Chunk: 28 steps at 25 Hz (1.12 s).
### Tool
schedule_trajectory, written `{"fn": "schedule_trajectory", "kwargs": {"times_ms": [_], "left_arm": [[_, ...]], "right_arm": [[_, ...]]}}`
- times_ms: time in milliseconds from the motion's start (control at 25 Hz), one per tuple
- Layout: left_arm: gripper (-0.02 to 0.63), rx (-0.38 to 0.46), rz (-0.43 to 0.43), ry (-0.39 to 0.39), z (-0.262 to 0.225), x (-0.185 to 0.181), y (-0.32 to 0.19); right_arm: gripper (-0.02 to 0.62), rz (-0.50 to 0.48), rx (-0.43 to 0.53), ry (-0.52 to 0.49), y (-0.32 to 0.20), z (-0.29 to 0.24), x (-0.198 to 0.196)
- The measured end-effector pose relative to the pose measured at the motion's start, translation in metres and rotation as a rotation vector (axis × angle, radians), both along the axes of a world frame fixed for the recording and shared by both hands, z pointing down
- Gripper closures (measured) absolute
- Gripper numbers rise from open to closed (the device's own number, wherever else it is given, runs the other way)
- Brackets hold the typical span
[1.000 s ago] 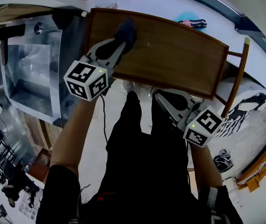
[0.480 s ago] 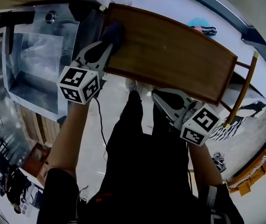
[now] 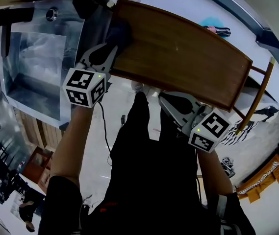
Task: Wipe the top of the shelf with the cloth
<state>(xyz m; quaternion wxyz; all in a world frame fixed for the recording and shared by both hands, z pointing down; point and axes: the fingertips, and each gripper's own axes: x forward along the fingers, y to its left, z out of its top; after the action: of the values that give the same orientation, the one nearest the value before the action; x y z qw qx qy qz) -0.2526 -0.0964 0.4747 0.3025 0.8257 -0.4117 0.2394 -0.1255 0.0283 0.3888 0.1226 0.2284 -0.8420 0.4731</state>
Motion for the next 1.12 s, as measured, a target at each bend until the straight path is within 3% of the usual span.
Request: {"fn": "schedule_trajectory", "kwargs": {"times_ms": [440,1120], "left_arm": [[0.554,-0.060,0.083,0.028,0.025,0.049,0.006],[0.554,-0.094,0.206,0.060,0.036,0.153,0.023]], "right_arm": [[0.591,0.062,-0.025,0.006,0.004,0.012,0.031],[0.591,0.183,-0.029,0.007,0.023,0.015,0.108]]}}
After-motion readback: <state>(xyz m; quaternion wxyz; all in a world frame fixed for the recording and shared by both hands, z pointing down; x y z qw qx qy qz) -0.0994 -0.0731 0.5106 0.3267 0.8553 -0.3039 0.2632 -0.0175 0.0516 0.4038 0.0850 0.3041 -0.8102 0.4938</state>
